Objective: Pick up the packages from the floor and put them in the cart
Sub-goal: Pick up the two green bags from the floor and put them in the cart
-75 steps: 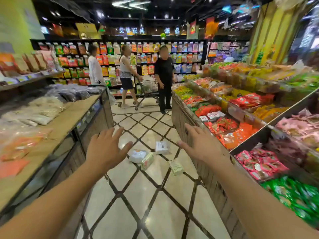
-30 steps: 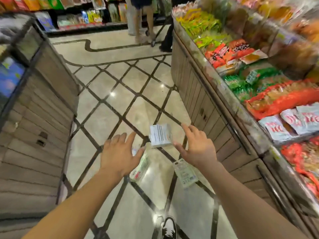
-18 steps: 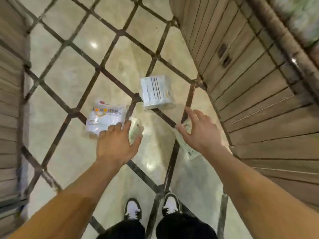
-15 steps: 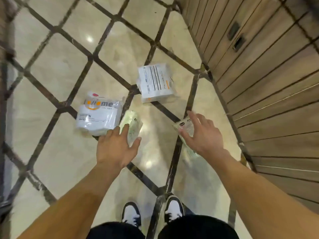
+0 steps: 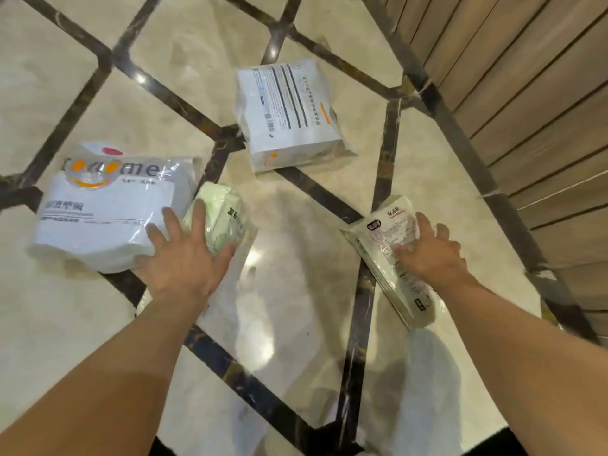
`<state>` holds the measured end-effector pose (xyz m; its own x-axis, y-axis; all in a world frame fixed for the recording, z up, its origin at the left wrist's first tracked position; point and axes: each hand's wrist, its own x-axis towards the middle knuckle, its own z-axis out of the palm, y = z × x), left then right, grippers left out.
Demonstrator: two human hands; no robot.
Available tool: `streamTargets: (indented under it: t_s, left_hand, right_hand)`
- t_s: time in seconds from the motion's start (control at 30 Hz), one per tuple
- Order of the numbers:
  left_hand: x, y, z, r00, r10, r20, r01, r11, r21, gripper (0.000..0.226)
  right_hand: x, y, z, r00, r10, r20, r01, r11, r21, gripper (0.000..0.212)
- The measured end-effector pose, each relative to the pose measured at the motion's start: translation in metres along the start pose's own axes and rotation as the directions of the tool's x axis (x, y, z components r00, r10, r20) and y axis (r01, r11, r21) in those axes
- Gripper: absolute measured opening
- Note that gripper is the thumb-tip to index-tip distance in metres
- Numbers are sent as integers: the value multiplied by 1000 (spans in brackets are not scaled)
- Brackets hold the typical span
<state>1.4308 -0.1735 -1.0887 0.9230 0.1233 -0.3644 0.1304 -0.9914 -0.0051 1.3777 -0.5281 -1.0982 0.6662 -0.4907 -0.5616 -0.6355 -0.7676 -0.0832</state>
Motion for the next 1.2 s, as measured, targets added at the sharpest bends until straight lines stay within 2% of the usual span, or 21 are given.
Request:
streamTargets:
  t_s: [0.1,0.23,0.33,0.4,0.5,0.6,0.73,0.83,0.93,1.0,1.2]
  left_hand:
    - [12,3,13,999,-8,-34,5,998,-70,98]
    - [9,12,21,997,47,-57,-48,999,-11,101]
    - [8,21,15,999,36,-23,-39,989,-141,103]
    - [9,28,11,1000,17,0,-16,971,-237,105]
    - [10,39,11,999,32,40,-20,961,-276,107]
    - [7,48,11,994,93,56,-75,962,-262,106]
    - [3,47,9,994,108,30,-97,961,-260,106]
    - [-9,41,-2,998,57,13,-49,938,-343,106]
    - [-37,33,-34,1000,9,-1,-9,904,-427,105]
    - [-60,28,-69,1000,23,-14,-27,910,-415,105]
    - [-128,35,-244,993,105,-59,-119,941,-318,104]
  right_hand:
    - [22,1,7,996,79,40,-82,995,65,97]
    - [34,10,10,986,148,76,-151,988,36,126]
    - [26,7,18,971,185,149,-209,964,167,153]
    - [25,1,30,967,179,183,-218,949,229,163]
    - [29,-10,51,969,154,196,-219,900,377,150]
    - [26,-27,62,991,35,132,-101,839,535,131]
    - [9,-51,58,995,-10,102,-47,844,534,110]
    - [-7,-59,47,999,12,32,-26,870,492,102]
    - [-41,-60,11,999,6,-52,18,891,453,100]
    - [-69,-57,-28,996,-25,-84,59,894,444,97]
    - [-174,-67,-187,985,-34,-167,116,853,508,99]
